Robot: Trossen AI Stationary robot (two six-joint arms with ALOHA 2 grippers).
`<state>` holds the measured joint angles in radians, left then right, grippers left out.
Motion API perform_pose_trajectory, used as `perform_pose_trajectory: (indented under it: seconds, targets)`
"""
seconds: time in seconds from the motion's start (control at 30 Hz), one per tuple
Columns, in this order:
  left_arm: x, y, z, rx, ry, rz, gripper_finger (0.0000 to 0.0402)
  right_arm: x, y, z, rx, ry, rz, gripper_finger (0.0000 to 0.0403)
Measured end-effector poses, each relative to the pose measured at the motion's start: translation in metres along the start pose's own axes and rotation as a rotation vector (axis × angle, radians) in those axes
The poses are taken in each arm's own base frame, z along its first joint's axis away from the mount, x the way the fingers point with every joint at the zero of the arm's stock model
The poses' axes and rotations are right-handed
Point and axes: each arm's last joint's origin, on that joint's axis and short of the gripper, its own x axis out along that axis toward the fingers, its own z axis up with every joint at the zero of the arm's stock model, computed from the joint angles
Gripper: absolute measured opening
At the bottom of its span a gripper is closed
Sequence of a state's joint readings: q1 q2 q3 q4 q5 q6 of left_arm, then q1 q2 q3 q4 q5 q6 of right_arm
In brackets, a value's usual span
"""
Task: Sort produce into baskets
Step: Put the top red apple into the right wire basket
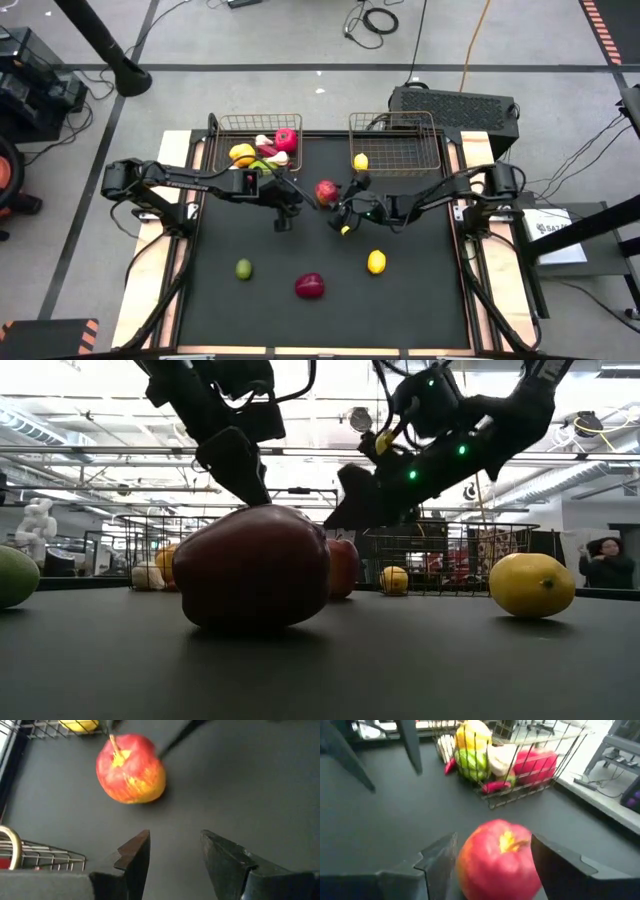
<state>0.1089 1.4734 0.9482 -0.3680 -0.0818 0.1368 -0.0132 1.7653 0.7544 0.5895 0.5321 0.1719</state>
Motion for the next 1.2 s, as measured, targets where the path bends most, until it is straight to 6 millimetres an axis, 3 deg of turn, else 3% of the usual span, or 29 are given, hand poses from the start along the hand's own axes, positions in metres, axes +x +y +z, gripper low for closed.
perform_pose_trajectory:
  seconds: [0.13,0.83,1.2]
  targets:
    - [0.000,0.000,0.001,-0.001,-0.012,0.002,0.0182,0.008,0.003,-0.009,0.002,-0.029,0.004,0.0242]
    - [0.000,0.000,0.001,0.007,-0.011,0.002,0.0182,0.008,0.000,-0.004,-0.016,-0.076,-0.119,0.0226]
    - [0.000,0.000,0.002,0.006,-0.025,0.003,0.0182,0.019,-0.017,-0.005,0.061,-0.054,-0.118,0.0226]
